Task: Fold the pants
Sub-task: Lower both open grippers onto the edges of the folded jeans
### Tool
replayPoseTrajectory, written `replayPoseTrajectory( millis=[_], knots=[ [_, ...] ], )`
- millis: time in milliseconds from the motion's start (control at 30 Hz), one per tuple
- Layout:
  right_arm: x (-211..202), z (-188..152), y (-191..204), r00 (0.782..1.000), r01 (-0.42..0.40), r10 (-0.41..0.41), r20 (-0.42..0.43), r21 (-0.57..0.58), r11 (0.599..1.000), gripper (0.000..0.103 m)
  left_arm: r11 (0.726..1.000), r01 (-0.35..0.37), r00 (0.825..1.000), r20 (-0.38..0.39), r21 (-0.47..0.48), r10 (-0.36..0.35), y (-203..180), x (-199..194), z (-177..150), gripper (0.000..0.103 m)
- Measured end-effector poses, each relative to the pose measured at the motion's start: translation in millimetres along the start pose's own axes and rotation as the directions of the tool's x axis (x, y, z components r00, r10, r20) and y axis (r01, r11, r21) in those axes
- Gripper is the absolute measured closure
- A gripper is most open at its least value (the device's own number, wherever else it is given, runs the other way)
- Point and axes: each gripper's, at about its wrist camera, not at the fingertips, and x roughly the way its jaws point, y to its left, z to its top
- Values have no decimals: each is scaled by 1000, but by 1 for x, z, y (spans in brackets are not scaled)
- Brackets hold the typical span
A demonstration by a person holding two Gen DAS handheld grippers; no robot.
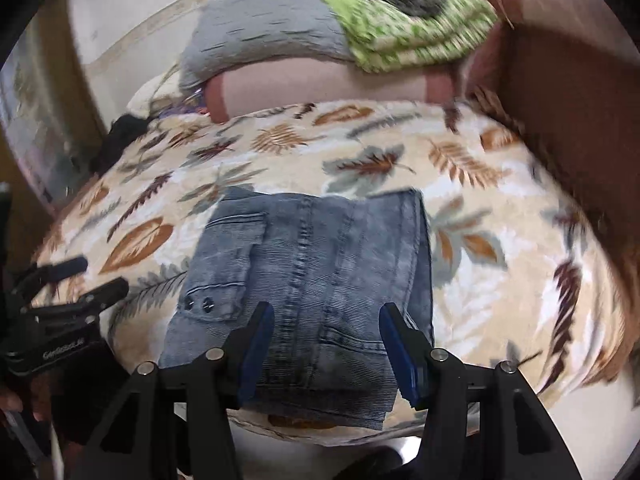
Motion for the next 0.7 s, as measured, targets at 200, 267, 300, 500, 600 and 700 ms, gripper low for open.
replayPoseTrajectory(
  millis=[200,267,300,500,600,700],
  knots=[
    [28,6,-25,998,-38,42,-36,100,994,61,999,-33,999,1,42,33,-4,37,43,28],
    [35,3,-23,998,-43,48,-48,102,994,61,999,-15,1000,-15,32,15,-6,51,57,28],
    [40,0,-22,997,-50,56,-58,104,993,61,1000,2,1000,-24,28,-1,-9,57,64,28],
    [70,-20,-25,991,-50,63,-116,115,992,60,997,60,996,-71,45,-57,-44,91,92,28],
    [69,-24,-24,995,-63,68,-79,64,996,59,997,16,996,-92,77,-8,-58,112,97,28],
    [70,-29,-26,995,-81,83,-45,46,996,58,997,-4,990,-141,77,15,-62,133,98,25]
  ],
)
